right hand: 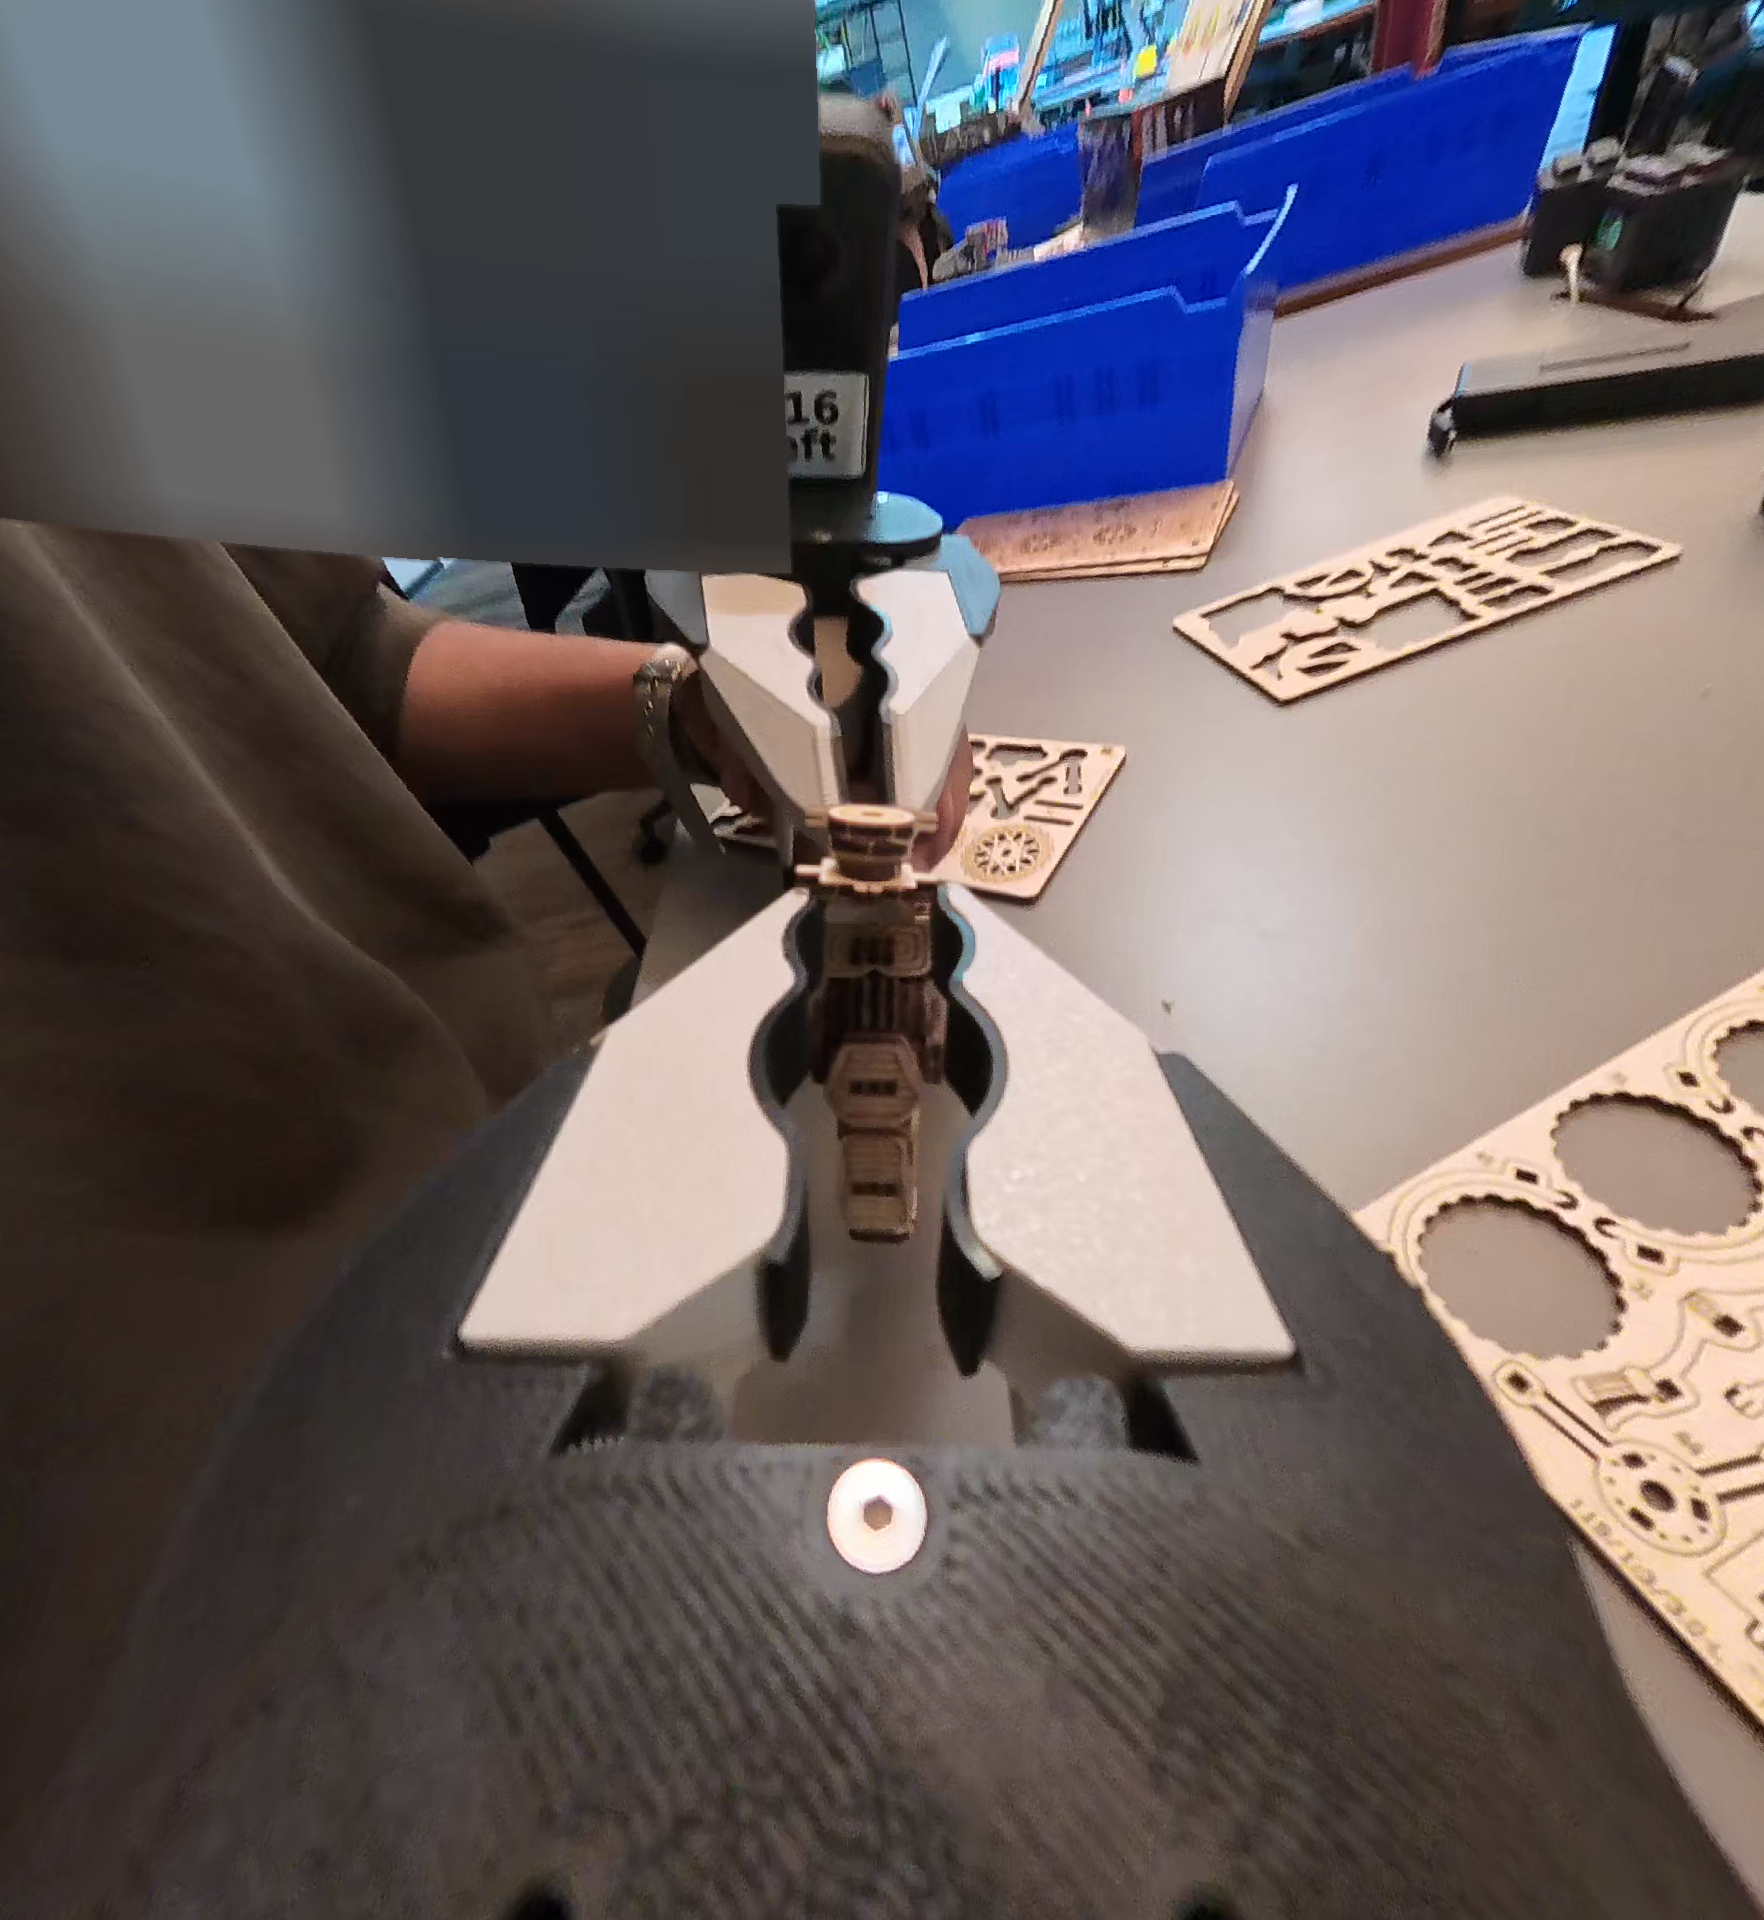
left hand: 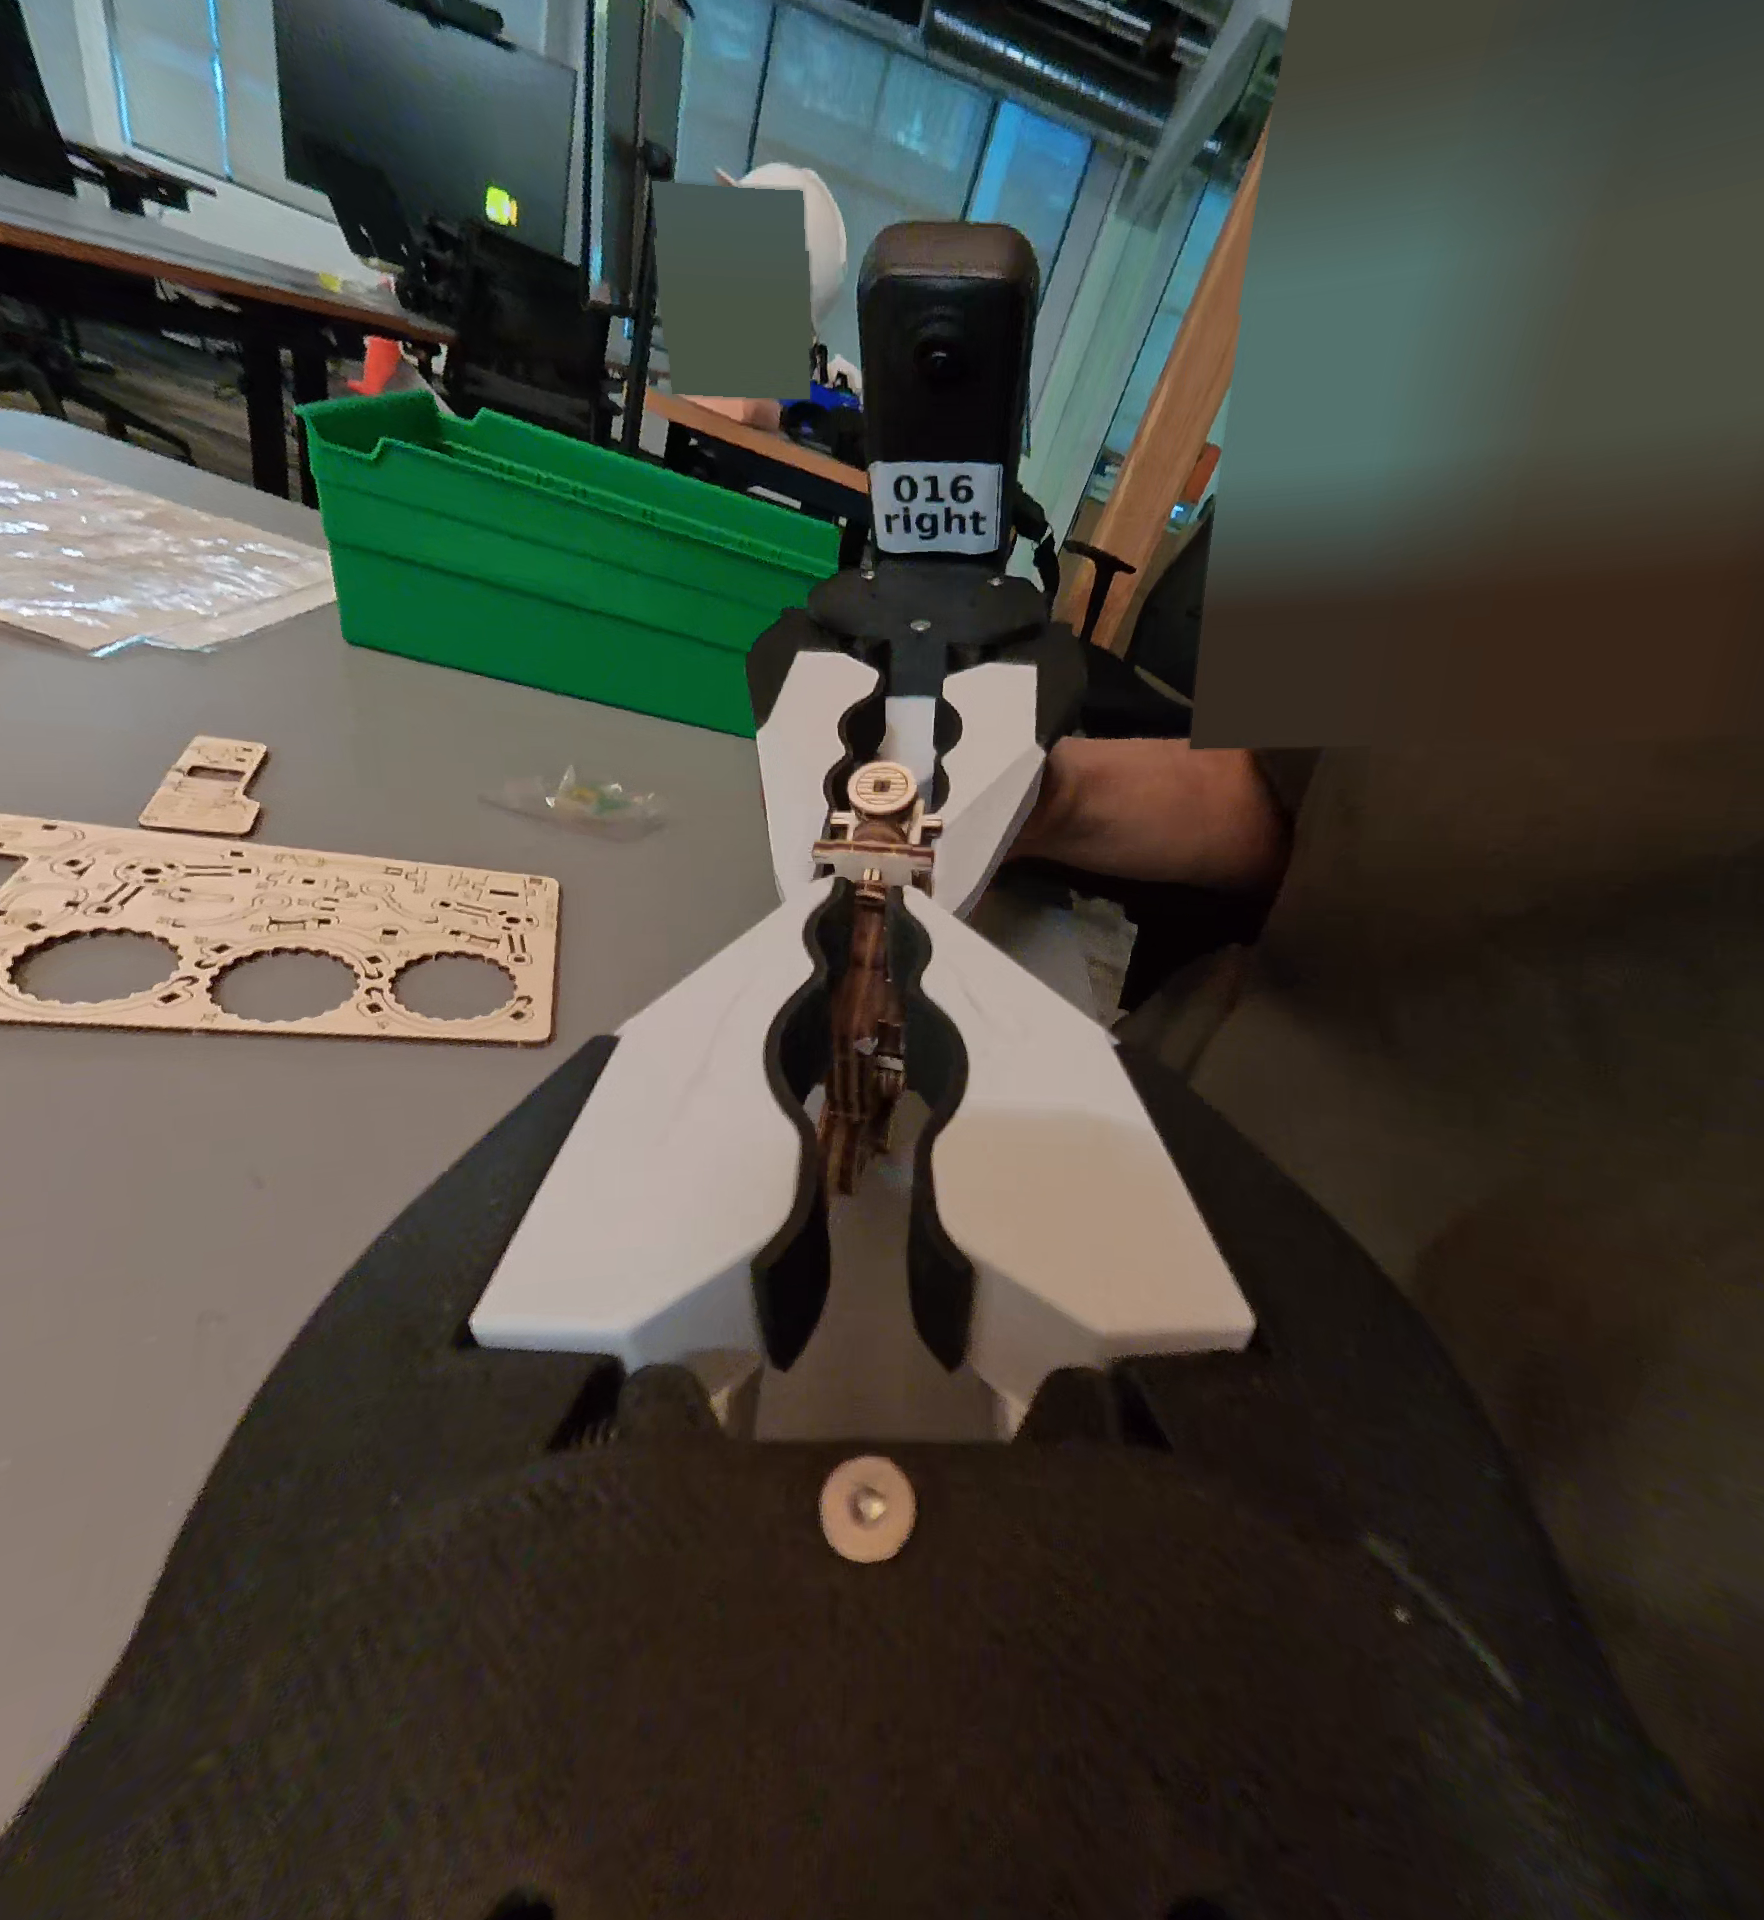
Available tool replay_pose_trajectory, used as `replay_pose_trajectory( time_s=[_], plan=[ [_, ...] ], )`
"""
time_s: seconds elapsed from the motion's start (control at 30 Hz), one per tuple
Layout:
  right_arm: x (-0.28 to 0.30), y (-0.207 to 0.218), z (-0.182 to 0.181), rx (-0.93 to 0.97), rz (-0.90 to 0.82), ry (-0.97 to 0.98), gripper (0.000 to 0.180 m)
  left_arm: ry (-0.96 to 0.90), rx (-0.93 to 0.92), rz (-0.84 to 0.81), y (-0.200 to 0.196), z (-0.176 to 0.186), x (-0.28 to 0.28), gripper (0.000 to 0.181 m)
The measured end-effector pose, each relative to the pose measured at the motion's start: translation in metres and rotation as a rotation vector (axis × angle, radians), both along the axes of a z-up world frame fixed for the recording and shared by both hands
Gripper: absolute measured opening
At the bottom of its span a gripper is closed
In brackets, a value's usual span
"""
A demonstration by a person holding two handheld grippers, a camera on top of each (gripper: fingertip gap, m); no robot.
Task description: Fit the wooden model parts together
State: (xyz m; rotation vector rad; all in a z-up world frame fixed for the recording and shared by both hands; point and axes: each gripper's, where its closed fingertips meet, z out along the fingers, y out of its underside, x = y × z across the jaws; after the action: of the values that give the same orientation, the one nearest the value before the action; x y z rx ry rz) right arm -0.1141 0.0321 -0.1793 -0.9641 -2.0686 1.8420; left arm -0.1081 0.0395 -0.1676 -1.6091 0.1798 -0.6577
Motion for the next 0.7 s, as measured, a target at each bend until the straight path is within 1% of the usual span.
replay_pose_trajectory(
  time_s=[0.3, 0.53, 0.6, 0.7],
  plan=[
    [0.005, 0.001, -0.017, 0.025, 0.047, -0.081, 0.018, 0.048, -0.076, -0.032, 0.001, -0.017, 0.004, 0.003],
    [0.007, 0.001, -0.021, -0.011, 0.066, -0.141, 0.019, 0.014, -0.112, -0.058, 0.001, -0.02, 0.006, 0.003],
    [0.007, 0.001, -0.024, -0.007, 0.065, -0.156, 0.032, 0.015, -0.12, -0.062, 0.001, -0.021, 0.008, 0.003],
    [0.008, 0.001, -0.027, -0.007, 0.068, -0.175, 0.034, 0.009, -0.134, -0.063, 0.002, -0.023, 0.008, 0.003]
  ],
)
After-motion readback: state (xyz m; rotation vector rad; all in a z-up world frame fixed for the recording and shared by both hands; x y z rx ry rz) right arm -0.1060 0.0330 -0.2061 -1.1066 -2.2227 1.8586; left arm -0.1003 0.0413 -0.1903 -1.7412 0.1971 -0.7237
